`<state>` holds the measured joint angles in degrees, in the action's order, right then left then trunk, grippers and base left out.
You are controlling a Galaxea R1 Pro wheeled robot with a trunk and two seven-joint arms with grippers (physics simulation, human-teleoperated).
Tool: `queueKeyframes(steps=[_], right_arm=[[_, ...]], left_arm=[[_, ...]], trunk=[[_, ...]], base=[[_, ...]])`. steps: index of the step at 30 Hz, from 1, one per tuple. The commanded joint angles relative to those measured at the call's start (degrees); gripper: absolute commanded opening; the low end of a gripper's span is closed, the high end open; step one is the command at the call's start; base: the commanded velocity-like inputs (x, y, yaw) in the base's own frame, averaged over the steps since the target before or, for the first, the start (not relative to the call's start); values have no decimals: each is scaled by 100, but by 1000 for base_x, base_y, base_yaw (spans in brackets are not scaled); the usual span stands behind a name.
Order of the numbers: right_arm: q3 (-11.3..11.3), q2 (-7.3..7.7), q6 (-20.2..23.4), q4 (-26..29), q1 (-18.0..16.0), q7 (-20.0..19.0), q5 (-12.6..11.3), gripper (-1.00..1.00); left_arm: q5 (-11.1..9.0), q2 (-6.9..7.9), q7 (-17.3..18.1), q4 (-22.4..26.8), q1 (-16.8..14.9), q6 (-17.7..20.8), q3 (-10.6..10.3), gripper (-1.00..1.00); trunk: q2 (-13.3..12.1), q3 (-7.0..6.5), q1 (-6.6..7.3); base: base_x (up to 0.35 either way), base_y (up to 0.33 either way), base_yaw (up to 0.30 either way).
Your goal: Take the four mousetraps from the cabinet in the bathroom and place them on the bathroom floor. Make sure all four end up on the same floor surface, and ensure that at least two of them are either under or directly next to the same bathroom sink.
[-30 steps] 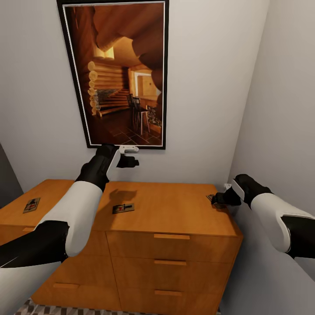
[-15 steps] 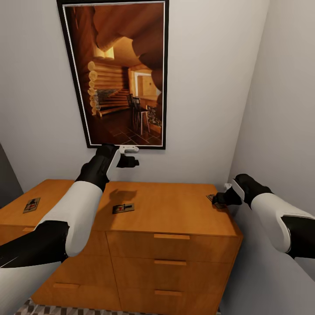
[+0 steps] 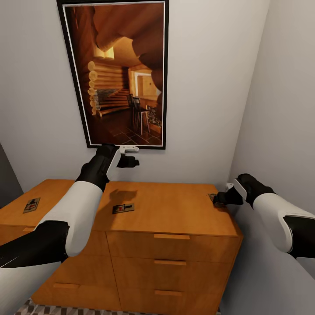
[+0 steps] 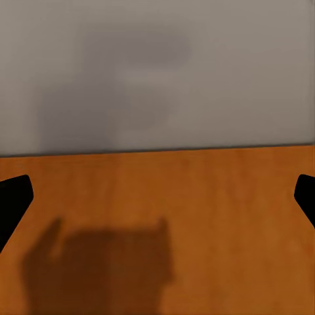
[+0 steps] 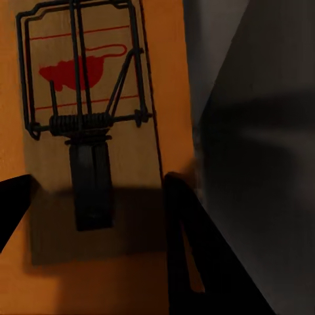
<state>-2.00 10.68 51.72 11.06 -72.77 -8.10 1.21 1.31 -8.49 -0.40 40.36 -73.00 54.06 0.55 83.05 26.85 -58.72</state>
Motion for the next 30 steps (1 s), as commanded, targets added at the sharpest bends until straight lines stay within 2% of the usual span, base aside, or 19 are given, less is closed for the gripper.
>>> queueKeyframes(steps=[1,10,15,19,25,30], right_arm=[[59,12,13,-193,1,8,202,-100],[45,37,-1,-173,0,25,189,-100],[23,136,57,-94,0,20,180,-100],[12,157,123,55,0,14,183,-100],[8,156,617,478,0,5,180,-100],[7,154,828,767,0,3,178,-100]], left_arm=[[12,-3,-4,7,-4,25,6,100],[10,-4,-4,6,-4,25,6,100],[10,-2,-4,6,-4,25,6,100],[9,-3,-4,6,-4,24,6,100],[9,-2,-4,6,-4,23,6,100],[9,0,-4,6,-4,25,6,100]], trunk=[[3,8,0],[3,8,0],[3,8,0],[3,8,0],[3,8,0],[3,8,0]], base=[[0,0,0],[0,0,0],[0,0,0],[0,0,0],[0,0,0],[0,0,0]])
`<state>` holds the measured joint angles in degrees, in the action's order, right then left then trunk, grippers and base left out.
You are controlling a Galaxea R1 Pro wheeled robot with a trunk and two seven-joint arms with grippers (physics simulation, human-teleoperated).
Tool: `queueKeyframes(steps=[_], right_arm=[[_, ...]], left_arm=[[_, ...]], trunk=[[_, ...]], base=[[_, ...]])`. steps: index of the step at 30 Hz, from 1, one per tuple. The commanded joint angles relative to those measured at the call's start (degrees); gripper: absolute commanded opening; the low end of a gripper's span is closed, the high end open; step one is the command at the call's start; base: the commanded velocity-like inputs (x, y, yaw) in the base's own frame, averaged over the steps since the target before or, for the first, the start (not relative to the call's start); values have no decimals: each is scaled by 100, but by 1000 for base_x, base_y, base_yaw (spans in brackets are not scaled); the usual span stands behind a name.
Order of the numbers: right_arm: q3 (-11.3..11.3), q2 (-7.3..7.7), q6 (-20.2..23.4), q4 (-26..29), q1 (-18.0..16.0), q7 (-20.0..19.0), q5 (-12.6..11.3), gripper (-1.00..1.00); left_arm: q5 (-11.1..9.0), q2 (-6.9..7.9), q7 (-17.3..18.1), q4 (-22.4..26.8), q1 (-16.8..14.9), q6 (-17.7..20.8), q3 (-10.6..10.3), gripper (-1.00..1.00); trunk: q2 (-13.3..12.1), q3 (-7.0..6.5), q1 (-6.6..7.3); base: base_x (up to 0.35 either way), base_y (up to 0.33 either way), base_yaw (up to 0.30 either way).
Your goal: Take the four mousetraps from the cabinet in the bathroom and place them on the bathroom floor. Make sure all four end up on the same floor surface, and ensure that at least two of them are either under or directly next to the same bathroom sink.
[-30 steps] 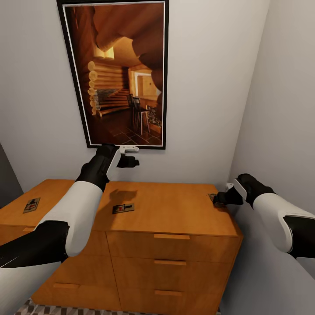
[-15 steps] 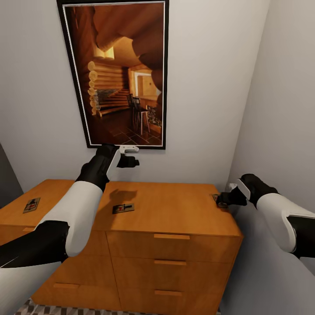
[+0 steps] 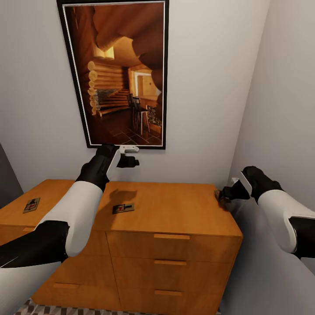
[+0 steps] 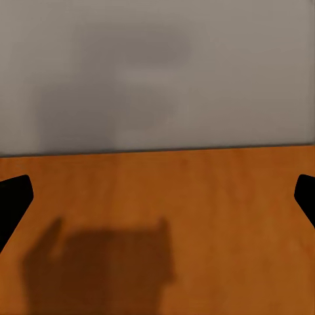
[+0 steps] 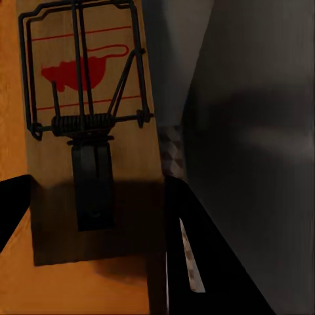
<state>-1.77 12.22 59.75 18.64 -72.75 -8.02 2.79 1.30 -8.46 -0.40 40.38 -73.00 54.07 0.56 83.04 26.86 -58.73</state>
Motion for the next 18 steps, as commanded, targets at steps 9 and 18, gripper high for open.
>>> queueKeyframes(steps=[9,18], right_arm=[[-16,-11,25,167,-2,-6,20,-100],[-18,-26,25,190,-2,-27,0,-100]], left_arm=[[11,-4,-4,5,-4,22,6,100],[11,1,-4,5,-4,24,6,100]], trunk=[[3,7,0],[3,7,0]], base=[[0,0,0],[0,0,0]])
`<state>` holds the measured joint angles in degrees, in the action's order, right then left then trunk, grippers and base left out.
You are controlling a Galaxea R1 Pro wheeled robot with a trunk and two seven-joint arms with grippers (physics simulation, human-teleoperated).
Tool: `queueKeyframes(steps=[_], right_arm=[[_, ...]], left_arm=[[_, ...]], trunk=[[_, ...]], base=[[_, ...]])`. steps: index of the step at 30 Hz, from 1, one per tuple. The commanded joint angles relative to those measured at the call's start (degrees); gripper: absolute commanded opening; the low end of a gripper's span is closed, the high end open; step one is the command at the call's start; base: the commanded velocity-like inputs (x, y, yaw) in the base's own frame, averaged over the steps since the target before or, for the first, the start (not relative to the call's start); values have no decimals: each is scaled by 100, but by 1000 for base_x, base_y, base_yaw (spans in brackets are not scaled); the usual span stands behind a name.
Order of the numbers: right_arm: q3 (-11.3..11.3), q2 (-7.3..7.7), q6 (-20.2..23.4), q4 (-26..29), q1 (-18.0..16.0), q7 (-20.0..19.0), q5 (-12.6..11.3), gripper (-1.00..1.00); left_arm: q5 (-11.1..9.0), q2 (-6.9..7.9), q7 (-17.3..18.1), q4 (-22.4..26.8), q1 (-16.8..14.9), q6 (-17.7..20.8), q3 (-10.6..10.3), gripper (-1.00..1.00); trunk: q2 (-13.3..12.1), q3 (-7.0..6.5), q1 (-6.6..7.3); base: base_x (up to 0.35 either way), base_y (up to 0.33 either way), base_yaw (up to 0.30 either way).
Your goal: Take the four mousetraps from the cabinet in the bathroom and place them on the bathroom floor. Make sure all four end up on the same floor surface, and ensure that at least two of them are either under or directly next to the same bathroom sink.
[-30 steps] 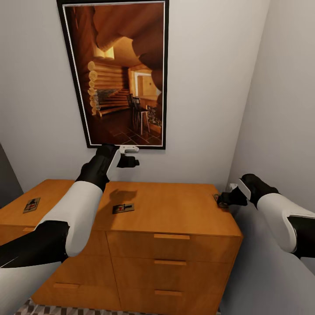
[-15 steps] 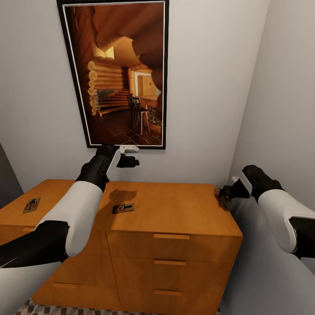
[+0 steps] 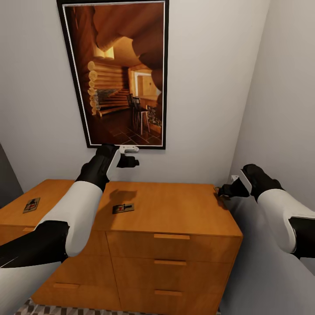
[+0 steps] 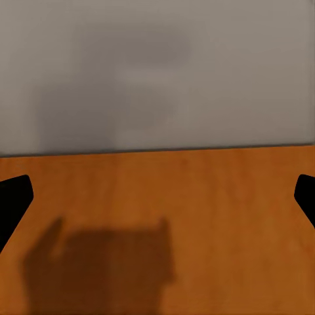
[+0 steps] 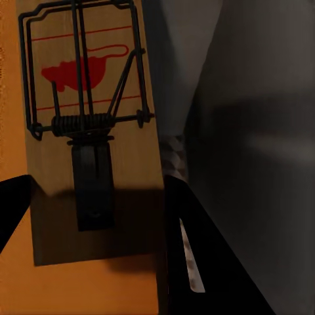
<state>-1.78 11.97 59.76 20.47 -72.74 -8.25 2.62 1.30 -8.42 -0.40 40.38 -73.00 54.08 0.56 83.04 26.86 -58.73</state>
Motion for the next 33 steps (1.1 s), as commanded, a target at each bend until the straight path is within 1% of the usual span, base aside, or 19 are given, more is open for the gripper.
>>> queueKeyframes(steps=[1,6,15,26,33], right_arm=[[-16,-1,25,7,-3,-5,16,-100],[-16,-1,25,44,-3,-12,12,-100],[-15,-6,25,356,-3,-18,10,-100],[-7,-25,25,567,-3,-17,11,-100],[-6,-28,25,579,-3,-6,16,-100]], left_arm=[[11,-3,-4,4,-4,24,6,100],[11,-6,-4,4,-4,21,6,100],[12,-4,-4,5,-4,23,6,100],[11,4,-4,5,-4,24,6,100],[11,1,-4,5,-4,24,6,100]], trunk=[[4,7,0],[4,7,0],[4,7,0],[4,7,0],[4,7,0]], base=[[0,0,0],[0,0,0],[-15,0,0],[-259,0,0],[-71,0,0]])
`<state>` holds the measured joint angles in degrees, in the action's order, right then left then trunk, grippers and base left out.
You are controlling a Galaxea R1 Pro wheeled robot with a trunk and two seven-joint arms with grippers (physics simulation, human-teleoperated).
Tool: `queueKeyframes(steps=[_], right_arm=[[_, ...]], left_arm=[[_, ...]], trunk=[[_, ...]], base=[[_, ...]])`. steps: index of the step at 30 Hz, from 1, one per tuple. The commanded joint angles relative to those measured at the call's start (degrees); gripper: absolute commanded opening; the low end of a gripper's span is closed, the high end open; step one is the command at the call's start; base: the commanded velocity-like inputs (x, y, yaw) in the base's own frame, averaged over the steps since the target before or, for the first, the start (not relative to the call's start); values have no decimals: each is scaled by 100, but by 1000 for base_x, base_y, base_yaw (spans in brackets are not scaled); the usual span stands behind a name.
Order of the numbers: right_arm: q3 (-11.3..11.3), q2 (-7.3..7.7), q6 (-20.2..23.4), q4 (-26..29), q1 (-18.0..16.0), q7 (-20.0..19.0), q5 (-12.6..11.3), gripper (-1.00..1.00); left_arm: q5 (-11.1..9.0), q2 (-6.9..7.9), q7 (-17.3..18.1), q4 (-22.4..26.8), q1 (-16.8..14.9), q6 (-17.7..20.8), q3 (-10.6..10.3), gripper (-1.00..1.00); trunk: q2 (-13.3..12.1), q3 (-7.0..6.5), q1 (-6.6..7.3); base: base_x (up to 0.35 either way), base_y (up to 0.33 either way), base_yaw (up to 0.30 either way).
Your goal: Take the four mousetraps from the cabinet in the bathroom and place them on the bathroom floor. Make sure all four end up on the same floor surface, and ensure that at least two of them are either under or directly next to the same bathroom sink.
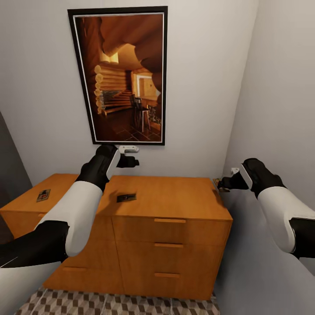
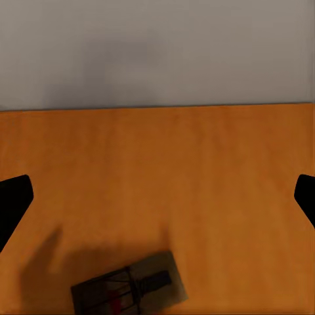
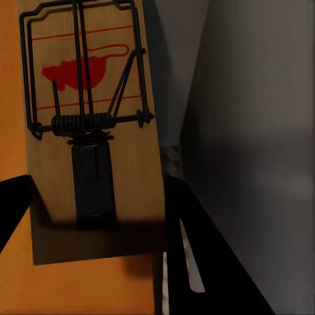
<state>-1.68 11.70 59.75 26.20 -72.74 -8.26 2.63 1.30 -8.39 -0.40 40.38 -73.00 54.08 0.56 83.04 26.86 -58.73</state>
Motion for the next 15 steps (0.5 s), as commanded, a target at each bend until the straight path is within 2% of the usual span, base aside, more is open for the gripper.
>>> queueKeyframes(steps=[1,15], right_arm=[[-16,-1,25,6,-3,-4,16,-100],[-16,-9,25,8,-3,0,16,-100]], left_arm=[[9,-3,-4,5,-4,24,6,100],[2,-5,-4,-2,-4,24,6,100]], trunk=[[4,7,0],[4,7,0]], base=[[-22,0,0],[-5,0,0]])
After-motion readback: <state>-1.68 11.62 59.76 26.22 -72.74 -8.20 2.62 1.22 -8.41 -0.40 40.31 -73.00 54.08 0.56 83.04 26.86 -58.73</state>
